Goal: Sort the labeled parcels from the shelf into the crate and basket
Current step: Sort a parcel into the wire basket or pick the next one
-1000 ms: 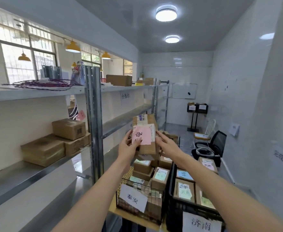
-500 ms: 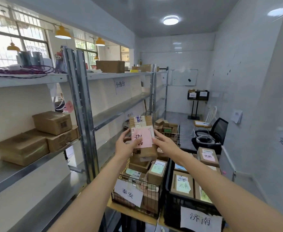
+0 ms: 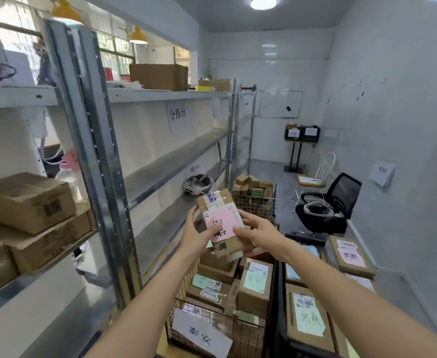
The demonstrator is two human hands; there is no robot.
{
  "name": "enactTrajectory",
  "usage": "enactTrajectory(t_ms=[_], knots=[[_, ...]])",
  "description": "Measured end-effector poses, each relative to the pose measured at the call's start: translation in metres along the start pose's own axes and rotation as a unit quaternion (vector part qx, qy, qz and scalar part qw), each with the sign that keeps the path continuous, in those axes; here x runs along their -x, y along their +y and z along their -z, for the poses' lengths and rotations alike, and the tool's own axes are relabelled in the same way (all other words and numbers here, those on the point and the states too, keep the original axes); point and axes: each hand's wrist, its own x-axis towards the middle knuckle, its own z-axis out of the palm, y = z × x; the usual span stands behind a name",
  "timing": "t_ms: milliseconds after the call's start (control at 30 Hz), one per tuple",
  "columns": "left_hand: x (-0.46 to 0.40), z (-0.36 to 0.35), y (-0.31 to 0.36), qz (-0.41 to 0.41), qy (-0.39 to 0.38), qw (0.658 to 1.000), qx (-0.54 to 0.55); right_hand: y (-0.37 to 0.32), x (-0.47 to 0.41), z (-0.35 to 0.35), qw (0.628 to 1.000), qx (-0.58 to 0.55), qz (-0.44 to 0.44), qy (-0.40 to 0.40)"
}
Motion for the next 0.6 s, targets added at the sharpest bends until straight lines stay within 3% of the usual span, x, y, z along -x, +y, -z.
enactTrajectory(t_ms=[233,433,600], knots=[[-0.091,0.024,-0.024,0.031,-0.042,0.997,-0.050,0.024,-0.083,0.002,0.999,0.035,-0.040,-0.009],[-0.149,0.041,-0.075,0.068,0.016,0.994,-0.090,0.076,-0.145,-0.005,0.996,0.021,-0.067,0.049],[-0.187,0.064,-0.154,0.097,0.039,0.979,-0.173,0.133,-0.184,-0.020,0.995,0.039,-0.081,0.038]])
